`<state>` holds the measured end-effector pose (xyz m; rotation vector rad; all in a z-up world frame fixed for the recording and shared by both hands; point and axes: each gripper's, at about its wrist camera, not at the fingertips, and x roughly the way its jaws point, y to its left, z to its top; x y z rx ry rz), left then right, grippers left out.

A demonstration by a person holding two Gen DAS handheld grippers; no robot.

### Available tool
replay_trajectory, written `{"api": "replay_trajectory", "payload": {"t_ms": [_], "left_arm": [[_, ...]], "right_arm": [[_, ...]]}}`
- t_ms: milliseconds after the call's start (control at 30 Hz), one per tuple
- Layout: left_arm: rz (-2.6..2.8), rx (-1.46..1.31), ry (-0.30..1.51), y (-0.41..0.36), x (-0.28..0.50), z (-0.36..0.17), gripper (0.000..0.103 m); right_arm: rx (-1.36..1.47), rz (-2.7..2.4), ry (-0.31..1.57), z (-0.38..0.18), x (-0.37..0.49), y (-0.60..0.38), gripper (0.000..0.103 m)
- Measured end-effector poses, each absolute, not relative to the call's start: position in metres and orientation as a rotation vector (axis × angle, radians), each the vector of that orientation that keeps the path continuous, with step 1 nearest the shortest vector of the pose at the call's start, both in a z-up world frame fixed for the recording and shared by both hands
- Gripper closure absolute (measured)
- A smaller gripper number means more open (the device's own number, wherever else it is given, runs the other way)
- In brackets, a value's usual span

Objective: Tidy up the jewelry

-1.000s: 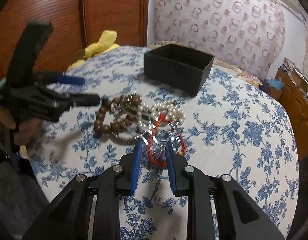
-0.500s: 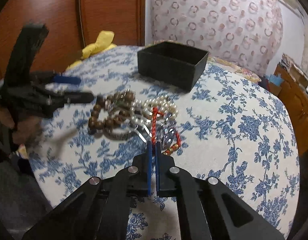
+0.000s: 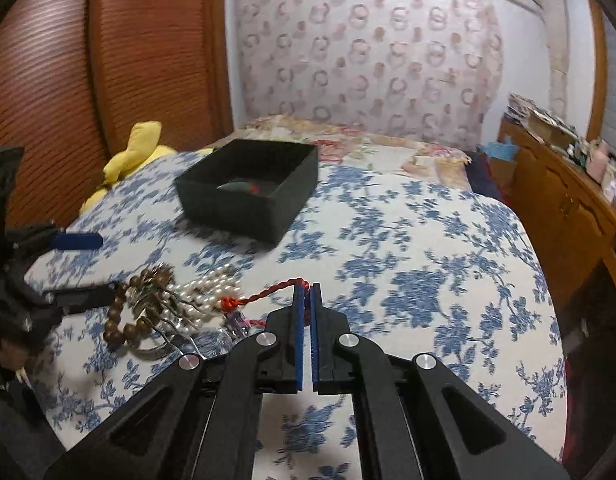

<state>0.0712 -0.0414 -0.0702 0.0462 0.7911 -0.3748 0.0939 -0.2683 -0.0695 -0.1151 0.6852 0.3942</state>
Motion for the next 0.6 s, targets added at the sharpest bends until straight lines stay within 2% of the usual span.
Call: {"api": "replay_trajectory", "payload": {"t_ms": [300, 367, 600], "left_arm": [[-0.486, 0.139, 0.813, -0.104, 0.078, -0.075, 0.011], [-0.516, 0.149, 0.814, -0.115, 0.078, -0.075, 0.014], [-0.604, 0.197, 0.851, -0.154, 0.086, -0.082, 0.050]], "right_arm": [[-0.108, 0.344, 0.738, -0.080, 0.106, -0.294, 0.100], [-0.087, 0.355, 0.751, -0.084, 0.110, -0.301, 0.100], [-0.070, 0.403, 0.783, -0.092, 0.124, -0.308, 0.100]]}}
